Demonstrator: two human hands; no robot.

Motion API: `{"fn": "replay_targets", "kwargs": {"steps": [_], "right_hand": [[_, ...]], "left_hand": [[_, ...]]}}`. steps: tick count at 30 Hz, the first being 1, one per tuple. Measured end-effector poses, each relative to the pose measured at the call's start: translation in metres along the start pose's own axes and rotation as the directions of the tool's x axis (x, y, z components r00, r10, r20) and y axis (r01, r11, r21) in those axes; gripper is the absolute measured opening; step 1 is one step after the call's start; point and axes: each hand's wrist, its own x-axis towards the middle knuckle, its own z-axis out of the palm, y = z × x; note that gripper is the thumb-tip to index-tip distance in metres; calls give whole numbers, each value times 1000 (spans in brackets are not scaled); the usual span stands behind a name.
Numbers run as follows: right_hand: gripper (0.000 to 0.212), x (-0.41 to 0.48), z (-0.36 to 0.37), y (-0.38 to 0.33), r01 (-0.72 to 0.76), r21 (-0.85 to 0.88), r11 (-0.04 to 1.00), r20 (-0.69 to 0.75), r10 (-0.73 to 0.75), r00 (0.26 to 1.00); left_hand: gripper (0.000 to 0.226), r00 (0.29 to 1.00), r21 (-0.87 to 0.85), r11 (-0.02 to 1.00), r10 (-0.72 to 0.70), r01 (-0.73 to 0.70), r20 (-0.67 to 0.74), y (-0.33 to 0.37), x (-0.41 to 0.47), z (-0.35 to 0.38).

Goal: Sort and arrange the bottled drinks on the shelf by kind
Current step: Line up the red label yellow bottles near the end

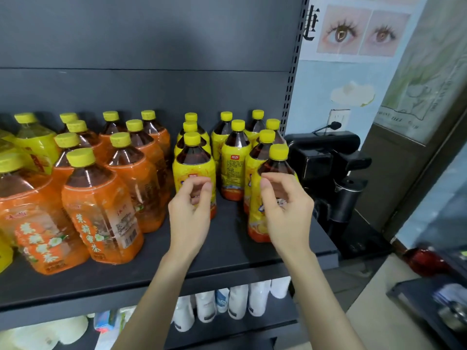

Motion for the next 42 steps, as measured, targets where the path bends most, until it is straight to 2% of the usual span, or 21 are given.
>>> {"fn": "replay_targets", "kwargs": {"steps": [3,7,9,11,14,17,19,22,24,27,30,32,34,38,42], "right_hand": [[10,5,-28,13,30,-1,1000,-18,-30,999],[10,13,-55,35,14,-15,1000,32,-14,999],[15,18,-63,49,-42,-21,999,88,43,995],[29,22,-66,61,-149,-21,989,196,150,969],[51,24,-63,69,-311,102,945,353,258,899],[46,19,-59,72,-308,228,924,335,222,916],[43,16,-54,75,-309,258,916,344,212,915],[55,14,-39,75,-342,253,905,427,213,879],[57,15,-29,74,-315,236,919,460,180,869],[50,23,-20,80,-216,158,964,384,141,912],[72,38,-17,94,-259,85,962,261,229,938],[89,47,-11,101,-315,59,947,284,286,915],[98,52,-5,106,-353,47,934,319,321,892],[87,57,-2,121,-354,12,935,325,331,886],[73,59,-11,130,-325,47,944,312,296,903]], "left_hand": [[9,998,-42,999,-30,32,55,2,-10,28],[9,996,-63,996,-60,65,68,5,-21,65],[17,993,-82,992,-94,99,65,4,-26,80],[28,990,-115,984,-133,137,44,2,-31,90],[50,981,-123,974,-187,193,60,2,-32,97],[60,971,-174,959,-204,224,128,3,-31,97],[58,973,-162,962,-205,220,107,1,-32,95],[67,978,-69,976,-206,207,20,-7,-32,83],[72,982,-29,982,-185,185,-29,-14,-29,72],[75,978,-20,983,-183,182,-96,-20,-24,63],[73,966,-18,982,-186,186,-177,-25,-21,59],[73,959,-23,982,-188,187,-211,-28,-19,58],[72,957,-24,983,-183,182,-226,-29,-18,59],[64,956,-33,984,-176,173,-236,-31,-17,63],[57,951,-14,986,-162,164,-262,-33,-18,68]]}}
